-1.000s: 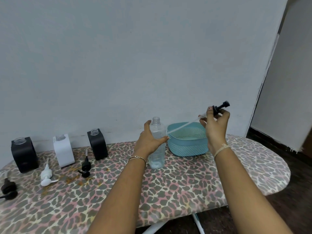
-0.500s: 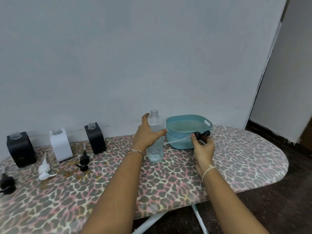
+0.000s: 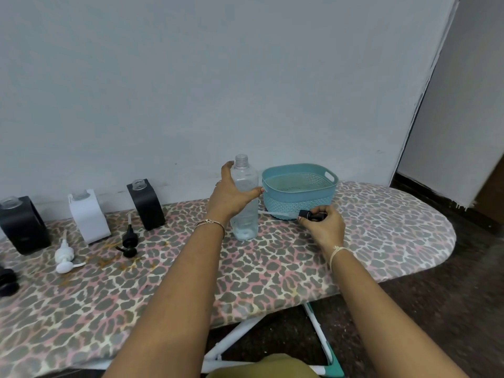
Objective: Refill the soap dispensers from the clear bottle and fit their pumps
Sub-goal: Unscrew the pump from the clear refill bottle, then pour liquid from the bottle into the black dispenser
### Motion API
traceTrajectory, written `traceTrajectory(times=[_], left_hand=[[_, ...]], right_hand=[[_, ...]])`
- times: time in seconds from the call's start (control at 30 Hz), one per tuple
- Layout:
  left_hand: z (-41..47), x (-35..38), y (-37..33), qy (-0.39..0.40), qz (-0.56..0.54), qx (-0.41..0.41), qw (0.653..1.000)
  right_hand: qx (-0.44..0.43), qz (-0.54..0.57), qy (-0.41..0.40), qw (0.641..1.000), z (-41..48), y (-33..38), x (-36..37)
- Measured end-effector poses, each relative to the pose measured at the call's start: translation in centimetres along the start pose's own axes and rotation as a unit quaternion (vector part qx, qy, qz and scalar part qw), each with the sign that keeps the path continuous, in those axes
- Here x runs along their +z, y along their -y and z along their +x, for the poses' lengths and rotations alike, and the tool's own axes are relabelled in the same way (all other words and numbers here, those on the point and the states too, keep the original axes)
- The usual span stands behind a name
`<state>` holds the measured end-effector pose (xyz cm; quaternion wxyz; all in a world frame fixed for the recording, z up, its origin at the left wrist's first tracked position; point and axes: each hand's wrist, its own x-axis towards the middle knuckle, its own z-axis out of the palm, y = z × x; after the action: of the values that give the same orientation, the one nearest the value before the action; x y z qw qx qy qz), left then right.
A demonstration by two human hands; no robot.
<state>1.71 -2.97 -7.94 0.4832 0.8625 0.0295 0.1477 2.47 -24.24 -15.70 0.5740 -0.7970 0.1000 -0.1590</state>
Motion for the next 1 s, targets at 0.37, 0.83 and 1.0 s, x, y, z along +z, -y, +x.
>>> traceTrajectory(times=[0.37,0.83,1.0], left_hand=[[0.2,0.0,0.2,0.005,0.0,0.008,1.0],[0.3,0.1,0.5,0.006,-0.001,0.015,1.0],[-0.1,0.0,0.4,0.011,-0.009,0.013,1.0]], right_hand=[[-0.021,-0.145,0.06,0.987,0.7,-0.6,1.1],[-0.103,-0.187,0.013,0.977,-0.2,0.9,1.9],[-0.197,-0.063,0.054,0.977,-2.1,4.3,3.3]])
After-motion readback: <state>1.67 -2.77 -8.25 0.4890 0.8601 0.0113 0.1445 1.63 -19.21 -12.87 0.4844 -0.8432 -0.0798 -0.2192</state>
